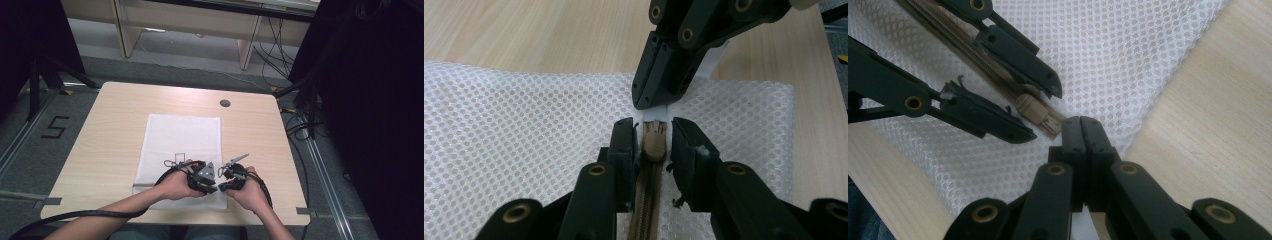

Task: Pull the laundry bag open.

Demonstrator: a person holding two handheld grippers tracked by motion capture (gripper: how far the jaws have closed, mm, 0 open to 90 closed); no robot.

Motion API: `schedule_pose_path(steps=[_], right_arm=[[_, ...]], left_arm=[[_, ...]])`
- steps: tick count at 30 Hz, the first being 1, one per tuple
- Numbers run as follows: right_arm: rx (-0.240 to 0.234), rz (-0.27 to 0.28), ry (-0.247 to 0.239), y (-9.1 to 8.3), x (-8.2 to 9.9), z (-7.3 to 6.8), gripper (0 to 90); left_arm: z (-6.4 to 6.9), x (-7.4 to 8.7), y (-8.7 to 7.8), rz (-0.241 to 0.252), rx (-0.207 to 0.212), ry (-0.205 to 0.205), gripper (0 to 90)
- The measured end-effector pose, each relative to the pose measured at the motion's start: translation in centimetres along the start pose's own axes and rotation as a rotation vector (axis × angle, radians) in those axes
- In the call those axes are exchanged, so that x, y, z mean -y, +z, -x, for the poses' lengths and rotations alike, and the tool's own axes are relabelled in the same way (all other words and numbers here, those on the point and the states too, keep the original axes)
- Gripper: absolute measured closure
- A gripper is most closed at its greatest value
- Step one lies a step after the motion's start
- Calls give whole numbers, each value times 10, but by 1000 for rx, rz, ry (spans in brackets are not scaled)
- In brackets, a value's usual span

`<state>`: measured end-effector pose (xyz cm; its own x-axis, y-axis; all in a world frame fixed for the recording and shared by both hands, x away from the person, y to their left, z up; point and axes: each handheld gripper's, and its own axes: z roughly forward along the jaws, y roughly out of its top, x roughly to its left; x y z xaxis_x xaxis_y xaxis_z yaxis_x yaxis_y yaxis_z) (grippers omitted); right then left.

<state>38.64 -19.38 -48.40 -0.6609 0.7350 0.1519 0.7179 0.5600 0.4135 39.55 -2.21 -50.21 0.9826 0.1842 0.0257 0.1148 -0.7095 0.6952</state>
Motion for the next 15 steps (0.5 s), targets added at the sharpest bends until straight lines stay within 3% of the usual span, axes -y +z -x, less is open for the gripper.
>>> schedule_pose_path(steps=[4, 9, 15], right_arm=[[-2, -5, 8, 0, 0, -1, 900], [-3, 1, -1, 0, 0, 0, 900], [-3, -5, 9, 0, 0, 0, 900]], left_arm=[[0, -1, 1, 7, 3, -15, 710], [0, -2, 2, 9, 3, -1, 709], [3, -2, 5, 17, 6, -26, 748]])
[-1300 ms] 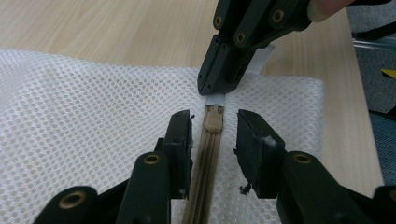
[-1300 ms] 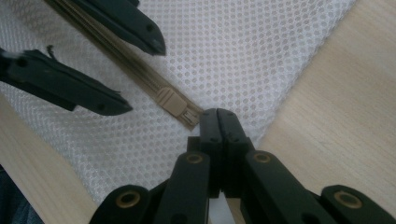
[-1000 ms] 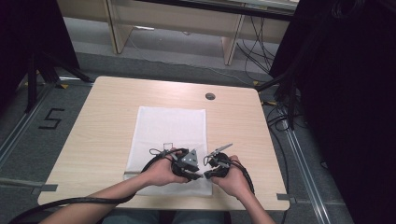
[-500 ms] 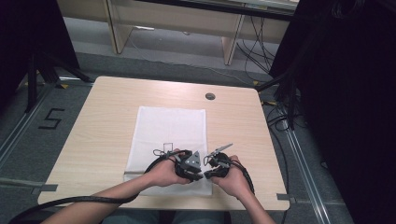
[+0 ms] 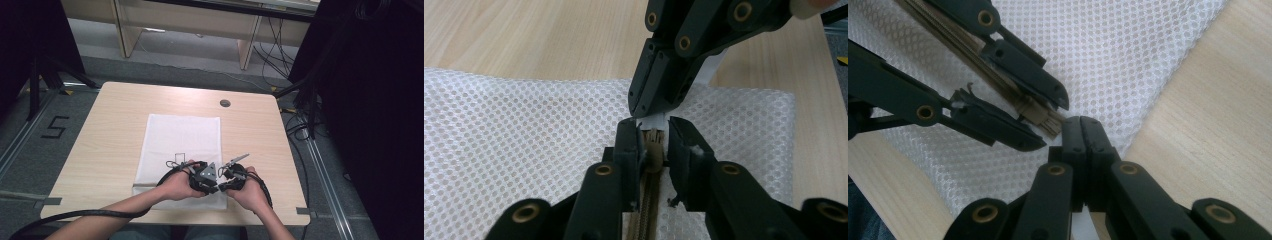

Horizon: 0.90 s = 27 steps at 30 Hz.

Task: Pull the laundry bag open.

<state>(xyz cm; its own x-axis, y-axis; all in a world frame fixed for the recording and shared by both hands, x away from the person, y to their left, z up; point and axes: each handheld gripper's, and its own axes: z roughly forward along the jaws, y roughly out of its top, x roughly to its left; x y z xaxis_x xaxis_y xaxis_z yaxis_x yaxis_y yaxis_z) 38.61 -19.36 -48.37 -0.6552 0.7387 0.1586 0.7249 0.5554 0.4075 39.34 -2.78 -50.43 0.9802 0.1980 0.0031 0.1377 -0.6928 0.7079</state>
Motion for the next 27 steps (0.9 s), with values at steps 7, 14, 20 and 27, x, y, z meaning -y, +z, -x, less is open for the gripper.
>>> schedule_pose_path(steps=[7, 14, 20, 27], right_arm=[[1, 1, 1, 0, 0, 0, 900], [7, 0, -2, 0, 0, 0, 900], [-2, -8, 40, 0, 0, 1, 900], [-11, -2, 30, 0, 0, 2, 900]], left_arm=[[-1, -1, 0, -14, -2, -14, 810], [0, -4, -1, -23, 4, -9, 815], [-1, -5, -3, -37, -1, 12, 816], [0, -5, -4, -36, 0, 9, 818]])
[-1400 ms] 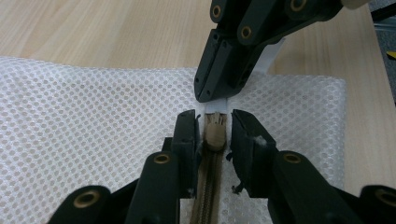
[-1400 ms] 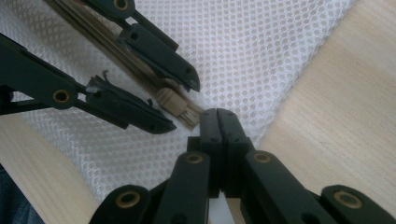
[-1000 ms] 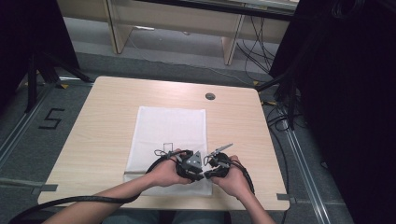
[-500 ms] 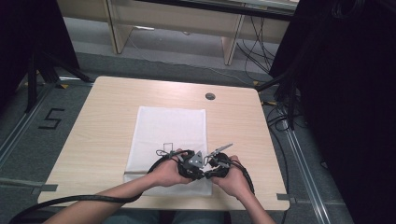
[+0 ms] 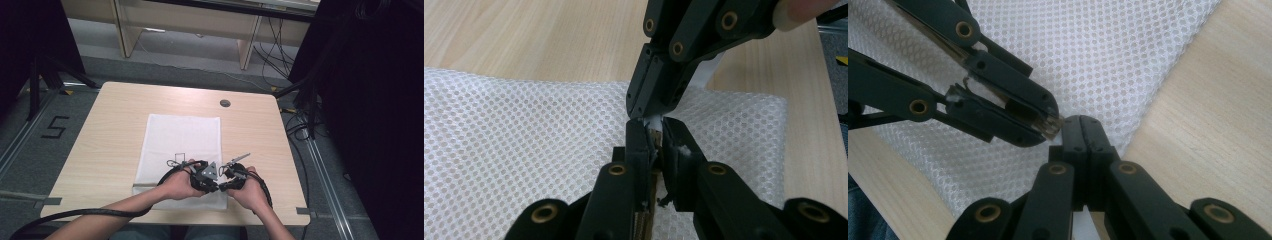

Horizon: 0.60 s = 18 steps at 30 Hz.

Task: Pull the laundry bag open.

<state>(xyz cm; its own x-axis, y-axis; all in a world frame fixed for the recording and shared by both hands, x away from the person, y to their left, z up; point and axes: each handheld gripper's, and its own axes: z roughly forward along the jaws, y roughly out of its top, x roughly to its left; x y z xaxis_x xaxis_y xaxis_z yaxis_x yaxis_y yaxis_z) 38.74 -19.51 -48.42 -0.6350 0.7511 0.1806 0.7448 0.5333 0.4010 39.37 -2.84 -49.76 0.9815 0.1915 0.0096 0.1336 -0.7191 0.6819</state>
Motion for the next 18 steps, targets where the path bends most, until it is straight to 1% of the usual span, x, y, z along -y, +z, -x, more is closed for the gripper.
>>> schedule_pose_path(steps=[2, 6, 7, 9, 10, 13, 14, 16, 17, 18], right_arm=[[2, 0, -1, 0, 0, 0, 900], [0, 1, 2, 0, 0, 0, 900], [0, 2, 3, 0, 0, 0, 900], [-3, 5, -5, 0, 0, 1, 900], [-3, 5, -5, 0, 0, 1, 900], [-1, 2, 0, 0, 0, 0, 900], [0, 2, 1, 0, 0, 0, 900], [-1, 2, -1, 0, 0, 0, 900], [-1, 2, -1, 0, 0, 0, 900], [0, 2, -1, 0, 0, 0, 900]], left_arm=[[1, 0, 0, 3, -3, -3, 818], [0, 0, -2, -6, -9, 20, 818], [1, 0, -1, 1, -6, 12, 818], [2, -1, -1, 2, -9, 14, 819], [2, -1, -1, 2, -8, 5, 819], [3, -1, -2, 0, -9, 8, 819], [2, -1, -2, 0, -12, 19, 819], [2, -1, -2, 0, -10, 21, 819], [3, -1, -2, 2, -13, 19, 819], [3, -1, -2, 3, -12, 9, 819]])
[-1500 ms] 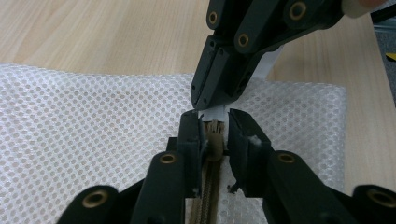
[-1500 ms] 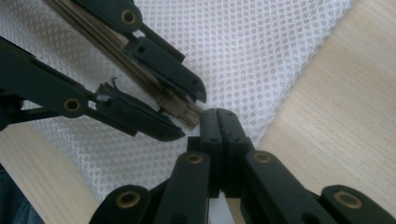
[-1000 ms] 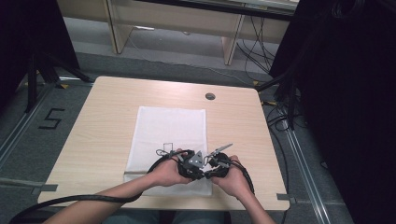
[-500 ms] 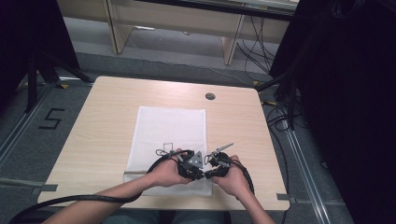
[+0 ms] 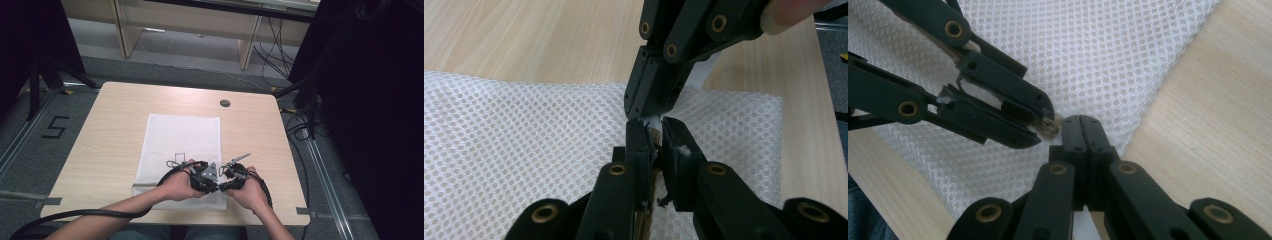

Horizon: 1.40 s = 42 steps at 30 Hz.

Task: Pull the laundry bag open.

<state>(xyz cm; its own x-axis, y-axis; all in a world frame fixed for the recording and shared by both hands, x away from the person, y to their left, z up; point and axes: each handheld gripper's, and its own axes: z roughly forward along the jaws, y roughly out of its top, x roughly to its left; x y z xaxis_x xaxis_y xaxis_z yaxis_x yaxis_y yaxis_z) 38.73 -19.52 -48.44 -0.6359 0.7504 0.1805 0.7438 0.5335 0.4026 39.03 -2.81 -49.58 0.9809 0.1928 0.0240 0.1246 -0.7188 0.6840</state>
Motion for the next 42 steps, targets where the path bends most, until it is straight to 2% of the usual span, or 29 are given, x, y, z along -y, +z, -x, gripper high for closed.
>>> schedule_pose_path(steps=[5, 8, 10, 12, 14, 19, 21, 24, 27, 28, 30, 31, 33, 34, 35, 36, 42], right_arm=[[12, 5, -18, 1, 0, -1, 900], [13, -4, -9, 0, 0, -2, 900], [12, -9, 3, 0, 0, -3, 900], [15, -2, -6, 0, 0, -2, 900], [11, 3, -7, 0, 0, -2, 900], [8, 5, -11, 1, 0, -3, 900], [6, 9, -34, 1, 0, -2, 900], [4, 16, -41, 2, 0, -2, 900], [6, 13, -36, 2, -1, -1, 900], [0, 5, -18, 1, 0, -2, 900], [-5, 18, 0, 1, 1, 0, 900], [-3, 9, 19, 1, 1, -1, 900], [2, 20, -8, 1, 1, -1, 900], [-1, 8, 8, 1, 0, -3, 900], [4, 8, 2, 1, 0, -3, 900], [8, 8, -2, 1, 0, -3, 900], [9, 8, 1, 1, 0, -4, 900]], left_arm=[[0, 0, 0, 2, -3, 3, 819], [1, 0, -1, 2, -6, 7, 819], [1, 0, -1, -2, -14, 26, 819], [2, 0, -2, -4, -17, 29, 820], [2, 0, -2, -3, -11, 18, 820], [0, 2, -4, 5, -9, 25, 819], [0, 4, -4, 12, -1, 12, 819], [1, 4, -4, 15, -3, 14, 819], [2, 3, -4, 14, -7, 20, 818], [1, 2, -4, 13, -5, 27, 818], [-1, 3, -3, 24, -1, 4, 818], [-2, 4, -2, 21, -5, 7, 817], [-2, 4, -1, 28, -1, -9, 817], [-2, 3, -1, 27, 6, -13, 817], [-3, 3, 0, 27, 6, -13, 817], [-4, 2, -1, 21, -1, 5, 817], [-4, -1, 2, 23, 13, -42, 816]])
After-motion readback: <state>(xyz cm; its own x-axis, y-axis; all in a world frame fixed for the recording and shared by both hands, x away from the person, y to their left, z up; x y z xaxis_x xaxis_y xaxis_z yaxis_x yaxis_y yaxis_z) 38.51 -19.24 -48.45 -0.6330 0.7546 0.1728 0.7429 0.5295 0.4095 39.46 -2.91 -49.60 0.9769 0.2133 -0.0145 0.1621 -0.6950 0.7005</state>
